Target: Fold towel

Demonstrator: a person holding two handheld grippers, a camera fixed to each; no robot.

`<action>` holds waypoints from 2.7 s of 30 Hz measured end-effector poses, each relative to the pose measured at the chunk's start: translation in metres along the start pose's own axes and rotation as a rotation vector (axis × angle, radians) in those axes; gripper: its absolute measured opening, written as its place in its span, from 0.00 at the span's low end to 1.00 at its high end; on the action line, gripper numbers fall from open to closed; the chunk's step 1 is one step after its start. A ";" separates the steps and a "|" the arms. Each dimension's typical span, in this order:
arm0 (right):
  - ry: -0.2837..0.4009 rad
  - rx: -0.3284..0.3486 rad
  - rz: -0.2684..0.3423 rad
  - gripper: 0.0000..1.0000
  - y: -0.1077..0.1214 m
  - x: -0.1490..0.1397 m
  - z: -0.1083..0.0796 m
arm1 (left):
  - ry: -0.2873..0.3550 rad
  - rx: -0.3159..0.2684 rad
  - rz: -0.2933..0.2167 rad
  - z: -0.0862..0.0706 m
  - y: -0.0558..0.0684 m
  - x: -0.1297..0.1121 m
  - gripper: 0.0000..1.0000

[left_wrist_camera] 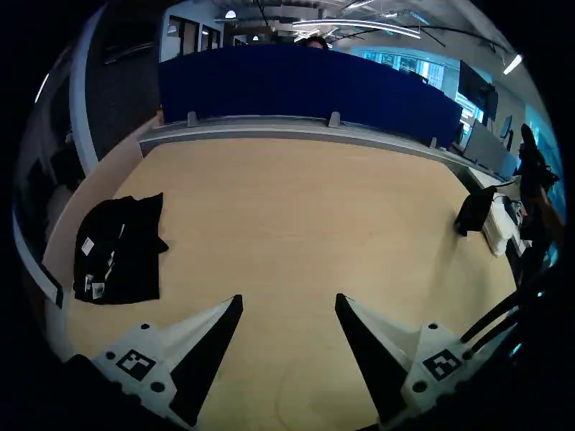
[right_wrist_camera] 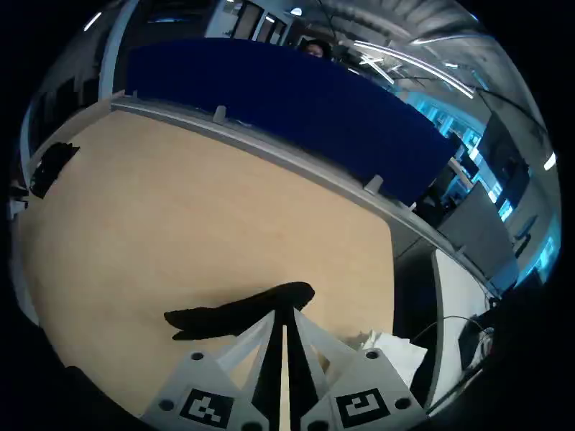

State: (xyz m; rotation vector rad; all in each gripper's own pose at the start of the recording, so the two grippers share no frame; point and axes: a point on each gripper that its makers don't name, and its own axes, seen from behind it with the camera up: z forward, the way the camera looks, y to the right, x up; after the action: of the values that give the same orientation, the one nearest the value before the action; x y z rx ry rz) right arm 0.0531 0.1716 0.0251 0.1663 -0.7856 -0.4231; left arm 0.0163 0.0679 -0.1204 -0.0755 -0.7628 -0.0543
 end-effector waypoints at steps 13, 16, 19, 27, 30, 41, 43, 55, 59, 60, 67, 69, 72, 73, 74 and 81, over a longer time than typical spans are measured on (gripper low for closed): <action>-0.061 -0.017 0.033 0.03 0.009 -0.050 -0.001 | 0.000 -0.004 0.010 0.000 0.004 0.002 0.96; -0.069 -0.020 0.042 0.03 0.010 -0.057 -0.001 | -0.001 -0.007 0.014 0.000 0.006 0.003 0.96; -0.074 -0.021 0.049 0.03 0.011 -0.061 -0.001 | -0.002 -0.010 0.019 0.000 0.008 0.003 0.95; -0.128 -0.027 0.047 0.03 0.012 -0.088 0.002 | -0.001 -0.011 0.023 -0.001 0.010 0.002 0.96; -0.161 -0.030 0.057 0.03 0.011 -0.106 0.004 | -0.005 -0.006 0.020 -0.002 0.009 0.000 0.95; -0.277 -0.036 0.156 0.03 0.003 -0.179 0.008 | -0.007 0.005 0.021 -0.002 0.005 -0.003 0.96; -0.295 -0.039 0.172 0.03 0.002 -0.190 0.009 | -0.008 0.005 0.022 -0.002 0.006 -0.003 0.95; -0.332 -0.050 0.220 0.03 -0.004 -0.215 0.018 | -0.011 0.004 0.030 -0.002 0.010 -0.004 0.96; -0.342 -0.054 0.222 0.03 -0.004 -0.219 0.019 | -0.010 0.004 0.029 -0.003 0.011 -0.003 0.96; -0.343 -0.054 0.223 0.03 -0.004 -0.220 0.020 | -0.009 0.004 0.029 -0.003 0.011 -0.003 0.96; -0.348 -0.062 0.248 0.03 -0.004 -0.223 0.021 | -0.009 0.004 0.033 -0.003 0.012 -0.002 0.95; -0.350 -0.063 0.251 0.03 -0.003 -0.224 0.021 | -0.009 0.004 0.033 -0.003 0.013 -0.002 0.95; -0.351 -0.073 0.257 0.03 -0.001 -0.225 0.021 | -0.009 0.004 0.033 -0.003 0.014 -0.001 0.95; -0.352 -0.072 0.262 0.03 -0.002 -0.225 0.021 | -0.009 0.003 0.033 -0.003 0.014 -0.001 0.95; -0.352 -0.071 0.267 0.03 -0.002 -0.225 0.022 | -0.009 0.003 0.033 -0.003 0.014 -0.001 0.95; -0.352 -0.070 0.278 0.03 -0.003 -0.226 0.021 | -0.008 0.002 0.034 -0.002 0.015 0.000 0.96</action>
State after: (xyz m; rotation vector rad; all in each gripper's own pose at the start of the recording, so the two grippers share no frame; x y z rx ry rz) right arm -0.1054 0.2657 -0.1080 -0.0862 -1.1218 -0.2165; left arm 0.0187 0.0821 -0.1230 -0.0866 -0.7696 -0.0210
